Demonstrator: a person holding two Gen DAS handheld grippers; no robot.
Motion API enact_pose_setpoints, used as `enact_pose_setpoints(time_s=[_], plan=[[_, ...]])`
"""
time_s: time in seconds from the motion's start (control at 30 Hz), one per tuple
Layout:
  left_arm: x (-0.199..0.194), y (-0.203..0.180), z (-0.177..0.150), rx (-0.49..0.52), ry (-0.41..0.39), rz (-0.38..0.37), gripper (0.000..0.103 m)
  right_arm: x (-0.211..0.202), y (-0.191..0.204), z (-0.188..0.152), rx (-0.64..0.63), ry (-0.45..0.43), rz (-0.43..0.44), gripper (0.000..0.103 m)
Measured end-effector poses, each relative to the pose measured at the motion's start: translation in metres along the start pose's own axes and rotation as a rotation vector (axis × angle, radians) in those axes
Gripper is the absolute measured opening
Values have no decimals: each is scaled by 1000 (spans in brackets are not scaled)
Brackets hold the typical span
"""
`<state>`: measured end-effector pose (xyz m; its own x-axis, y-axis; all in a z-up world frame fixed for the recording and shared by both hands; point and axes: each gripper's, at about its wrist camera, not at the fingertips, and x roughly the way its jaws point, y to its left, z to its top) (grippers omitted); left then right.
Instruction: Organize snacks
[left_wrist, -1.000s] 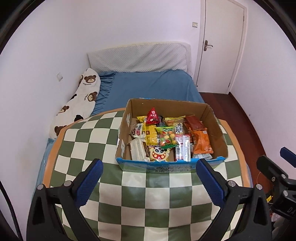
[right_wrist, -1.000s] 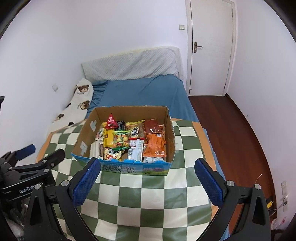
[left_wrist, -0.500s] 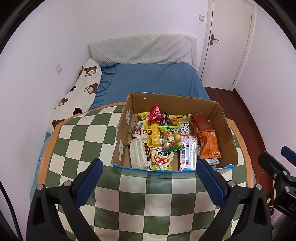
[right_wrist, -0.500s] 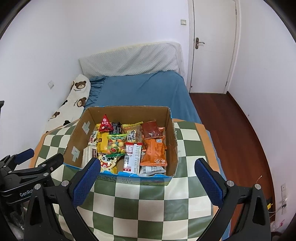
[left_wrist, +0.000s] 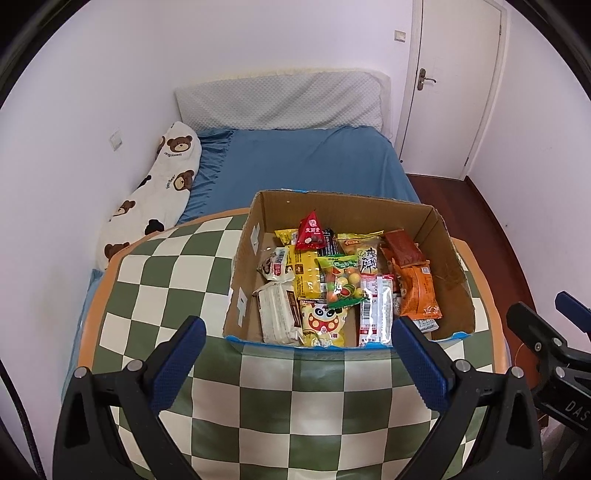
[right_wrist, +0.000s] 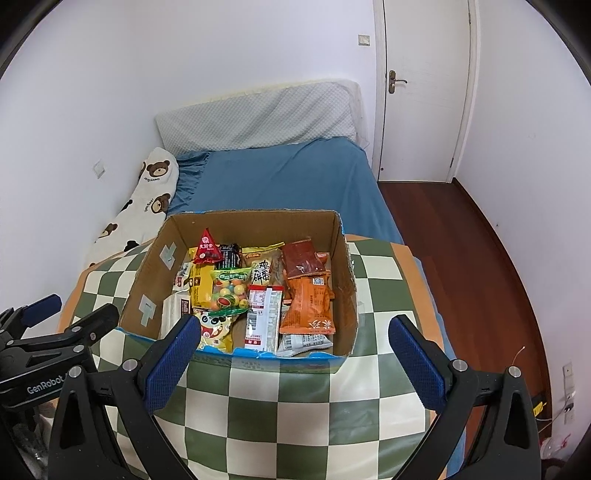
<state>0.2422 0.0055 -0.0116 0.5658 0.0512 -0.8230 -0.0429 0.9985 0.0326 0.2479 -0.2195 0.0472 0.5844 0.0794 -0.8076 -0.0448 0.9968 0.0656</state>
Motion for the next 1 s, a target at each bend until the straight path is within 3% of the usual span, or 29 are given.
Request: enact_pose_setpoints(time_s=[1.0], plan=[[-22,-1,-4,14,-36,23,103,-12,-1,-6,-6,-8,4,103]])
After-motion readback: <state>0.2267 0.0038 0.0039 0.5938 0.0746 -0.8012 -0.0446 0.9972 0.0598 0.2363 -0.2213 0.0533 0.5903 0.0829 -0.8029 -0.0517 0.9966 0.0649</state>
